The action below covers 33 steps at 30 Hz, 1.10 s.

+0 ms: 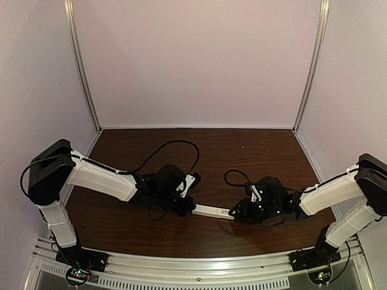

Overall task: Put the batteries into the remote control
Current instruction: Press the battery cover onto the remote control.

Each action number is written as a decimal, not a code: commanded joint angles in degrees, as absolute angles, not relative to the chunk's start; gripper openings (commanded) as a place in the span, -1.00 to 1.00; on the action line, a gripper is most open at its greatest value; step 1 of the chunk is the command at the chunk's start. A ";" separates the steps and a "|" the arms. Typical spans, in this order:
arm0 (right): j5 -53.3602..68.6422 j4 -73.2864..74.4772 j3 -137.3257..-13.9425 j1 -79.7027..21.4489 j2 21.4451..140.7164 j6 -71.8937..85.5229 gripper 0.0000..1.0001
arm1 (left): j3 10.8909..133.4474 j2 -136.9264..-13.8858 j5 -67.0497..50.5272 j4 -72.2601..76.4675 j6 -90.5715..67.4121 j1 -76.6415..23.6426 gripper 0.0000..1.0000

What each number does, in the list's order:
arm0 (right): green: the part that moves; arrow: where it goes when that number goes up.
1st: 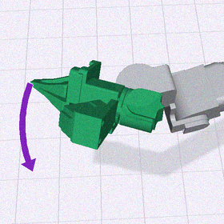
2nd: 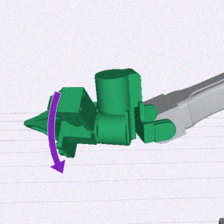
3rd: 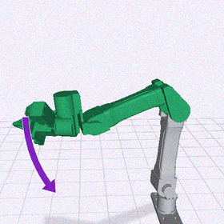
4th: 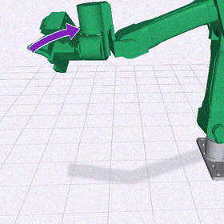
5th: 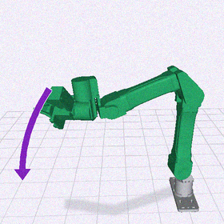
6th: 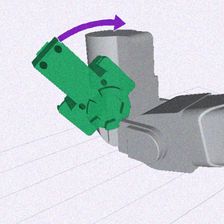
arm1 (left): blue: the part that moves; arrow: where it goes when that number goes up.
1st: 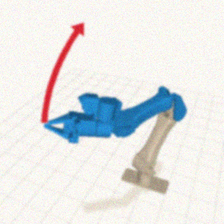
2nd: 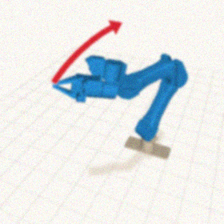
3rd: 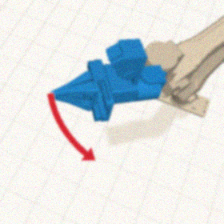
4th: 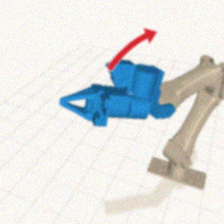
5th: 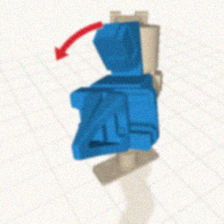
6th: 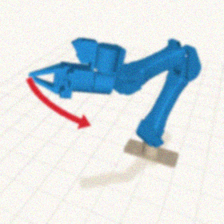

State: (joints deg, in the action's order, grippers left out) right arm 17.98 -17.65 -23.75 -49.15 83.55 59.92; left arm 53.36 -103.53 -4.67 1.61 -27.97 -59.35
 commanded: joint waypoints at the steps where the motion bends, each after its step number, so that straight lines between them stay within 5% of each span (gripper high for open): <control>1: 19.79 -21.78 -26.29 -50.04 86.05 58.88 -0.42 | 52.75 -107.37 -16.26 1.98 -28.08 -63.46 -0.81; 11: 19.16 -19.65 -26.28 -49.76 86.00 58.13 -0.46 | 54.24 -107.98 -16.22 0.71 -28.81 -63.73 -0.79; 17: 18.24 -15.03 -24.76 -47.24 82.02 56.02 -0.28 | 53.61 -102.59 -13.39 -3.79 -27.10 -59.77 -0.40; 28: 19.59 -5.75 -25.40 -37.95 67.14 47.98 0.55 | 59.65 -97.79 -18.72 -9.72 -10.71 -56.80 0.71; 33: 20.48 -2.58 -25.82 -34.73 60.19 44.48 0.56 | 66.45 -101.66 -18.06 -15.47 3.53 -59.41 0.75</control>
